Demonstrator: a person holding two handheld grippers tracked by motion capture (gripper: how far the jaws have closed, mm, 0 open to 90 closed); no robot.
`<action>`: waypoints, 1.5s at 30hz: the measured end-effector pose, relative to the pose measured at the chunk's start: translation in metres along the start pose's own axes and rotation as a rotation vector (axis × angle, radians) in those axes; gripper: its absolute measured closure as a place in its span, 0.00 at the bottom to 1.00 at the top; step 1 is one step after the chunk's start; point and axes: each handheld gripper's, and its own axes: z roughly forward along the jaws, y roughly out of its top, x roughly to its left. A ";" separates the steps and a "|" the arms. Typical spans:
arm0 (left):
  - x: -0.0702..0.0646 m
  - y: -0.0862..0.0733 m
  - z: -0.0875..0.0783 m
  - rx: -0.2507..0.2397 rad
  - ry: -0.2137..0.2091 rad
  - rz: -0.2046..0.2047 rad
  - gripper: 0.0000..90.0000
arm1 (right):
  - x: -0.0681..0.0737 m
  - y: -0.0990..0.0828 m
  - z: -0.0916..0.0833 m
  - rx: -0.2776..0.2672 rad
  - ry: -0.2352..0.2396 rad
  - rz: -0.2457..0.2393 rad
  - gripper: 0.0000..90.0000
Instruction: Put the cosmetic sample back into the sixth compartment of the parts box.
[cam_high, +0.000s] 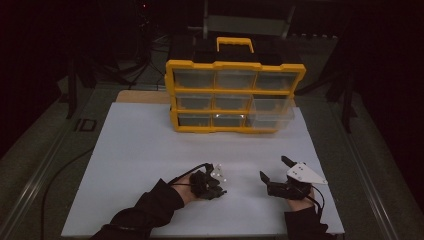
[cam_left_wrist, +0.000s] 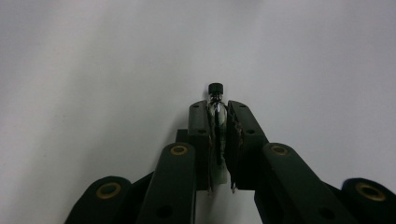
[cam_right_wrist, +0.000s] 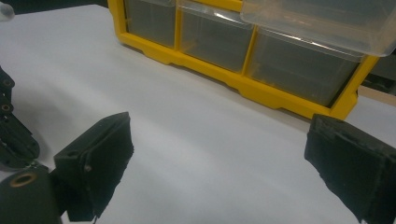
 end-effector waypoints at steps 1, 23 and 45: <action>-0.001 0.000 0.000 0.002 -0.001 0.008 0.91 | 0.000 0.000 0.000 -0.003 0.001 0.000 0.08; 0.012 0.023 -0.044 0.023 -0.038 0.107 0.90 | -0.001 0.001 -0.001 -0.010 0.007 0.002 0.09; 0.021 0.066 -0.087 -0.013 -0.012 0.198 0.90 | -0.001 0.001 -0.002 -0.013 0.009 -0.004 0.09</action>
